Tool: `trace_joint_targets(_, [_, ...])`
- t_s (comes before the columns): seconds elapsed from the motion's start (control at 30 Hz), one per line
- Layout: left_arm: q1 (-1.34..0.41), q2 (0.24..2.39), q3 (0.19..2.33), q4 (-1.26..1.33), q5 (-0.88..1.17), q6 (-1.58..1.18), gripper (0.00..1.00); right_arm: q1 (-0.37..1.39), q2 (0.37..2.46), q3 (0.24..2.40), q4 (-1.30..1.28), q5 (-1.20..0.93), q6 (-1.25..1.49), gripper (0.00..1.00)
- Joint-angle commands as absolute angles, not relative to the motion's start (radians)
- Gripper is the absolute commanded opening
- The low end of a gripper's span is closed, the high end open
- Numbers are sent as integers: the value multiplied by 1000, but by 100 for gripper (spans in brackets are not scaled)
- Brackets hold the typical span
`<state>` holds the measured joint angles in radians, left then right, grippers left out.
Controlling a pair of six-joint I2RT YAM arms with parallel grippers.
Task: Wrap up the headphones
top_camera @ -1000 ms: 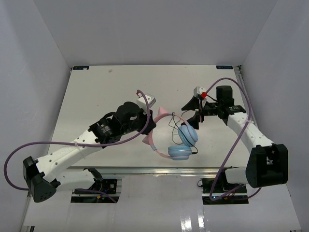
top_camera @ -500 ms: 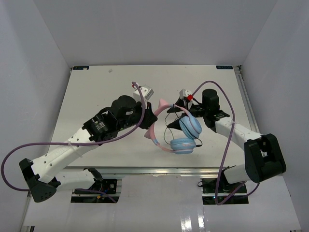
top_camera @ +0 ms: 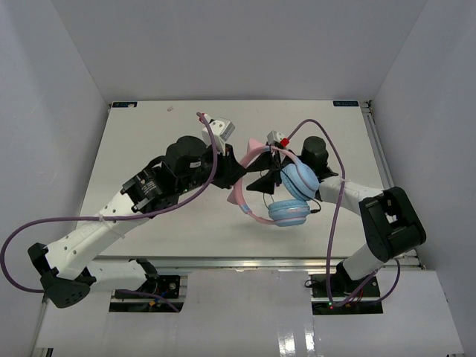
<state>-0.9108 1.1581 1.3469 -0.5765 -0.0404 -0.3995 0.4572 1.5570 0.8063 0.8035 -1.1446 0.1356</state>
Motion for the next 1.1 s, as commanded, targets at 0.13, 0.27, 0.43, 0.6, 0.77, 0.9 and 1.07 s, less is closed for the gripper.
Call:
trace_joint_targets(0.13, [-910, 1166, 1493, -542, -195, -452, 0, 472, 1471, 682, 897, -1193, 193, 45])
trace_joint_targets(0.27, [-908, 1184, 1530, -545, -286, -469, 0, 472, 1416, 640, 823, -1200, 134, 38])
trace_joint_targets(0.43, [-908, 1203, 1563, -545, -405, -483, 0, 472, 1306, 615, 628, -1218, 15, 33])
trace_joint_targets(0.6, [-903, 1233, 1610, -522, -469, -464, 0, 472, 1238, 589, 461, -1264, -97, 38])
trace_joint_targets(0.77, [-894, 1278, 1666, -515, -469, -457, 0, 474, 1189, 590, 341, -1359, -164, 52])
trace_joint_targets(0.9, [-886, 1287, 1669, -504, -462, -463, 0, 480, 1167, 629, 164, -1365, -300, 59])
trace_joint_targets(1.07, [-873, 1273, 1637, -486, -479, -487, 0, 484, 1148, 640, 78, -1316, -358, 50])
